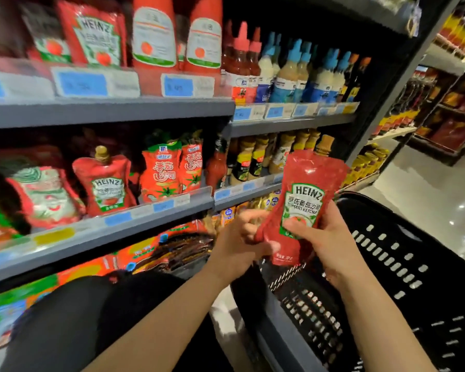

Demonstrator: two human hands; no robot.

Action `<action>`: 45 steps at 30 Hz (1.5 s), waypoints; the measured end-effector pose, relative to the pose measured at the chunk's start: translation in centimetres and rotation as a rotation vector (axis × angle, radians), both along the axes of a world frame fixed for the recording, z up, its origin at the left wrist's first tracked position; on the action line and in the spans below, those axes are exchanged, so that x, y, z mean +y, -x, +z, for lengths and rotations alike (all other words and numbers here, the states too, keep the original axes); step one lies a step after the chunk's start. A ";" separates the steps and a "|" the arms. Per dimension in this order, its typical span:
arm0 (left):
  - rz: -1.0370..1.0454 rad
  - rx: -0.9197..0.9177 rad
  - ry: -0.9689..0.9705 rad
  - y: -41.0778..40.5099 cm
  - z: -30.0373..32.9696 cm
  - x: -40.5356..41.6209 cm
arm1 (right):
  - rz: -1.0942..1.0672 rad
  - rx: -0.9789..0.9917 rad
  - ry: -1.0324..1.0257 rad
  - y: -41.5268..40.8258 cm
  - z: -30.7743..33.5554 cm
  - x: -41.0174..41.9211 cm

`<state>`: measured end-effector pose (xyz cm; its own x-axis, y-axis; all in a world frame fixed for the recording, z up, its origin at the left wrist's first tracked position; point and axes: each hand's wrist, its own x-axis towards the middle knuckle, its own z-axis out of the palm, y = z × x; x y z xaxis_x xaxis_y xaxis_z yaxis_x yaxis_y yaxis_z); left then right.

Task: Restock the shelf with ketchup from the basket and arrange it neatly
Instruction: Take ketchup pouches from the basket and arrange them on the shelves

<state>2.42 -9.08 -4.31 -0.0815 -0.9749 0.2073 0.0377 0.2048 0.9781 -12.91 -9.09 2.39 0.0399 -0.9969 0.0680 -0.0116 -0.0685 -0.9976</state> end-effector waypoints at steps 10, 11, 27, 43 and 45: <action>0.503 -0.150 -0.027 -14.4 1.3 5.1 | 0.465 -0.063 -0.056 -15.1 -2.2 -2.8; 0.542 -0.133 -0.039 -15.9 1.6 6.2 | 0.495 -0.094 -0.077 -17.0 -2.7 -2.5; 0.672 -0.805 -0.046 -25.7 -5.6 2.8 | 0.376 -0.348 -0.016 -27.9 -9.9 -8.7; 0.979 -0.975 -0.125 -23.6 -6.1 -4.6 | 0.350 -0.102 0.155 -24.8 -9.3 -12.2; 0.986 -0.963 -0.096 -23.5 -6.2 -4.4 | 0.352 -0.097 0.162 -24.7 -9.3 -12.1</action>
